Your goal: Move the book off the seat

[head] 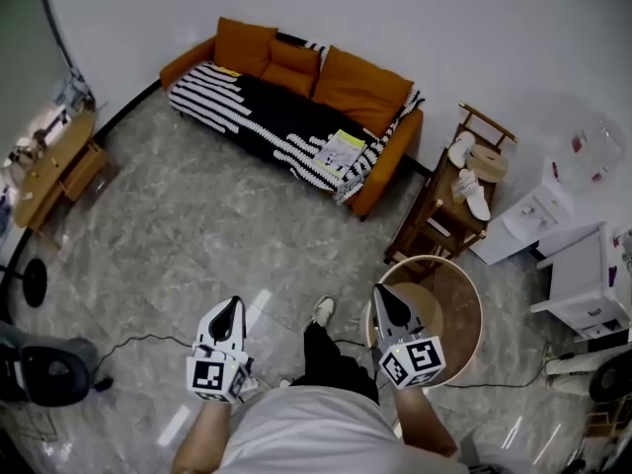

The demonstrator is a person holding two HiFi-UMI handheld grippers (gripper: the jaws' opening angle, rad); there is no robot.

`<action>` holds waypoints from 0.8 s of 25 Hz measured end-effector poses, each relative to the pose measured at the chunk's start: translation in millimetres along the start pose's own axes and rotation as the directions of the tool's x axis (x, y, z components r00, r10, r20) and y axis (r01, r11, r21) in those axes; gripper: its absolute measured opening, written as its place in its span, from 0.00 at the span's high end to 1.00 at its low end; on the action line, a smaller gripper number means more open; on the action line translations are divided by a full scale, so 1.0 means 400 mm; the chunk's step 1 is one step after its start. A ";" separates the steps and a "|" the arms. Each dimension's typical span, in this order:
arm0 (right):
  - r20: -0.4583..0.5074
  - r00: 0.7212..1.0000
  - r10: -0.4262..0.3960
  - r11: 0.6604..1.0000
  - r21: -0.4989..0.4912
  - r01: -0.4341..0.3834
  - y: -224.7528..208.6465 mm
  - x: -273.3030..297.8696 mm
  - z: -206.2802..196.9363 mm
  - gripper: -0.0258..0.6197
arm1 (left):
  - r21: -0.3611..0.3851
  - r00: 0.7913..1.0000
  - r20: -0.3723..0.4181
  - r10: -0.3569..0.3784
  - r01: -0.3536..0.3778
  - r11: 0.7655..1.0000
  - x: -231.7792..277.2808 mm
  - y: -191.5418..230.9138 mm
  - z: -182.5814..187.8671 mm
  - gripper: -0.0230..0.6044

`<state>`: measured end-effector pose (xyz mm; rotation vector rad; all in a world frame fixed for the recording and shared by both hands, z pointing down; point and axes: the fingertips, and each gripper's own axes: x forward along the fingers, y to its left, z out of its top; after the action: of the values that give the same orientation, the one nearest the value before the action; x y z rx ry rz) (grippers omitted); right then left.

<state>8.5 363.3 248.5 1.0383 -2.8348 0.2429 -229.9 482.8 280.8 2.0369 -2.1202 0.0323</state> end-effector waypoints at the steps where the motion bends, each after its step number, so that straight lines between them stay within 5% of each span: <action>1: 0.006 1.000 0.005 1.000 0.004 -0.005 -0.025 0.035 0.004 0.93 | 0.015 1.000 -0.010 -0.002 0.002 1.000 0.032 0.004 0.003 0.94; 7: 0.031 0.999 -0.010 0.997 0.072 0.007 -0.242 0.272 0.035 0.93 | 0.052 0.997 -0.067 -0.027 0.030 0.998 0.341 0.037 0.026 0.94; 13: -0.002 1.000 -0.001 0.998 0.060 0.001 -0.475 0.427 0.082 0.93 | 0.099 0.992 -0.043 -0.120 0.124 0.987 0.682 -0.060 0.157 0.94; 20: -0.006 1.000 0.012 0.998 0.064 -0.012 -0.562 0.501 0.105 0.93 | 0.074 0.987 -0.052 -0.151 0.155 0.985 0.850 -0.109 0.166 0.94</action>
<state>0.2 59.8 264.5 1.0304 -2.8455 0.3392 -205.2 134.9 264.6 2.2152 -1.9580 0.1399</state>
